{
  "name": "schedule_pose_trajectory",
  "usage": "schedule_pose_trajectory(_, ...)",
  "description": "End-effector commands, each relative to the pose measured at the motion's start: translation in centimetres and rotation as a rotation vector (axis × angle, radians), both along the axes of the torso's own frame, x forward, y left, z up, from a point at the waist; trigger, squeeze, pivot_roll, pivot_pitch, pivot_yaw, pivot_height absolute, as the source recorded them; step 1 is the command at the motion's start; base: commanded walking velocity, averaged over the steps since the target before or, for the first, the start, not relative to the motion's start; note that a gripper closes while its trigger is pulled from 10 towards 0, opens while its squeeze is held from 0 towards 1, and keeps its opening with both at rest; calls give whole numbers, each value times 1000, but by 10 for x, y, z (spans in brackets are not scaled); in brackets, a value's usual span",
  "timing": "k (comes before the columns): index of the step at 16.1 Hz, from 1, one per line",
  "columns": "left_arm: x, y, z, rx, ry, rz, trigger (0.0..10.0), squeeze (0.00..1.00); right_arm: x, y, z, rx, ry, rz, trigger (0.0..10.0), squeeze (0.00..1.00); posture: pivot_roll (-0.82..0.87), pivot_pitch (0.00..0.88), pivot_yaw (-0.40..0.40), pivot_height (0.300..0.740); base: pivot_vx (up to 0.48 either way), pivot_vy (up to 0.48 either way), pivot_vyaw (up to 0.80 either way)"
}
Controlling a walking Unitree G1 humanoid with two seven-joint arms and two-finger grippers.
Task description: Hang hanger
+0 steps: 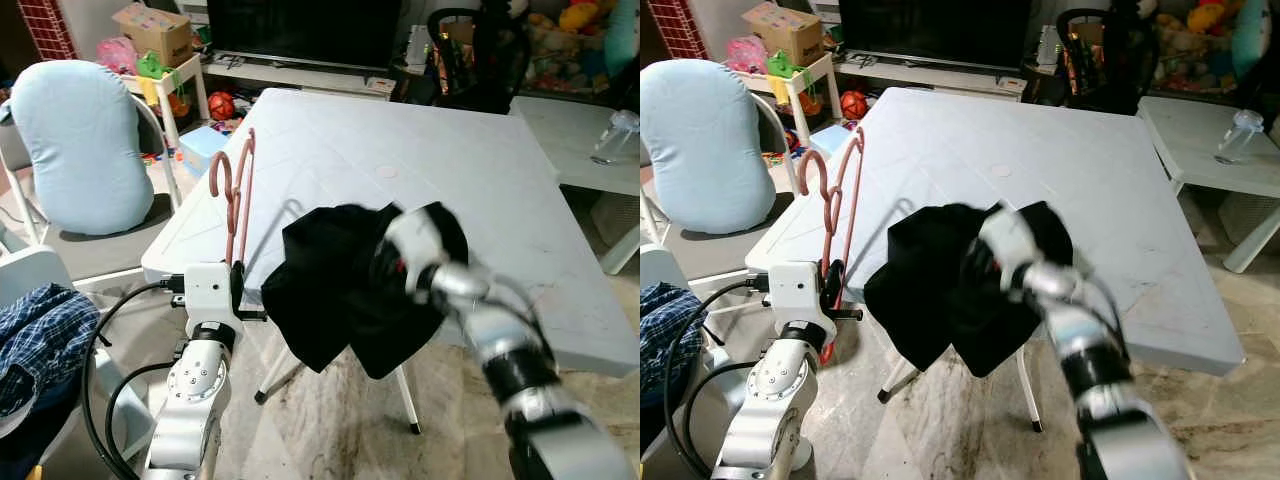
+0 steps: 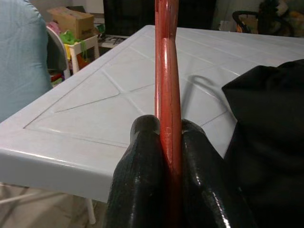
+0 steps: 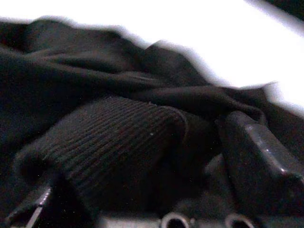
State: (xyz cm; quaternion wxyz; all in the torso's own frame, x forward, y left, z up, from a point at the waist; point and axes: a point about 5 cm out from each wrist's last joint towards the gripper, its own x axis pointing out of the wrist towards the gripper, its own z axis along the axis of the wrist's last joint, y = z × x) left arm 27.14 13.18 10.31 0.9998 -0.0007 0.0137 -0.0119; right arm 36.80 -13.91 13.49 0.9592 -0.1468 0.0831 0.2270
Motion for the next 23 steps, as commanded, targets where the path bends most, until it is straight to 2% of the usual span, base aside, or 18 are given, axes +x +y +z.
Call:
schedule_pose_trajectory(1, 2, -2, 1, 5, -2, -2, 10000, 0, 10, -21, 18, -3, -97, -154, 10000, 0, 55, 0, -43, 740, 0, 0, 0)
schedule_pose_trajectory(2, 2, -2, 1, 5, -2, -2, 10000, 0, 15, -33, 26, -6, -136, -238, 10000, 0, 52, 0, -43, 740, 0, 0, 0)
schedule_pose_trajectory(4, 3, -3, 1, 4, -3, -6, 10000, 0, 20, -57, 32, 23, -149, -421, 10000, 0, 51, 0, -45, 740, 0, 0, 0)
schedule_pose_trajectory(5, 3, -3, 1, 2, -3, -6, 10000, 0, 19, -80, 30, -104, -153, -530, 10000, 0, 51, 0, -45, 740, 0, 0, 0)
schedule_pose_trajectory(6, 3, -3, 1, 3, -3, -6, 10000, 0, 18, -83, 28, -161, -153, -510, 10000, 0, 51, 0, -45, 740, 0, 0, 0)
schedule_pose_trajectory(8, 4, -3, 1, 3, -3, -6, 10000, 0, 14, -83, 13, -352, -79, -337, 10000, 0, 51, 0, -44, 740, 0, 0, 0)
schedule_pose_trajectory(9, 3, -3, 1, 3, -2, -6, 10000, 0, 12, -82, 9, -390, -64, -285, 10000, 0, 51, 0, -44, 740, 0, 0, 0)
schedule_pose_trajectory(11, 4, -3, 1, 4, -1, -8, 10000, 0, 4, -86, -1, -537, -21, -107, 10000, 0, 50, 0, -43, 740, 0, 0, 0)
schedule_pose_trajectory(13, 4, -3, 0, 5, 1, -10, 10000, 0, -2, -99, 2, -573, 22, 8, 10000, 0, 49, 0, -42, 740, 0, 0, 0)
schedule_pose_trajectory(15, 4, -3, 0, 6, 3, -15, 10000, 0, -5, -109, 11, -557, 46, 55, 10000, 0, 48, 0, -37, 740, 0, 0, 0)
schedule_pose_trajectory(18, 4, -3, 0, 9, 4, -18, 10000, 0, -8, -120, 21, -589, 45, 95, 10000, 0, 50, 0, -36, 740, 0, 0, 0)
schedule_pose_trajectory(20, 3, -2, -1, 11, 6, -19, 10000, 0, -5, -133, 43, -503, -10, 28, 10000, 0, 49, 0, -32, 740, 0, 0, 0)
schedule_pose_trajectory(23, 2, -2, -1, 14, 7, -24, 10000, 0, -12, -138, 51, -433, 12, 92, 10000, 0, 50, 0, -30, 740, 0, 0, 0)
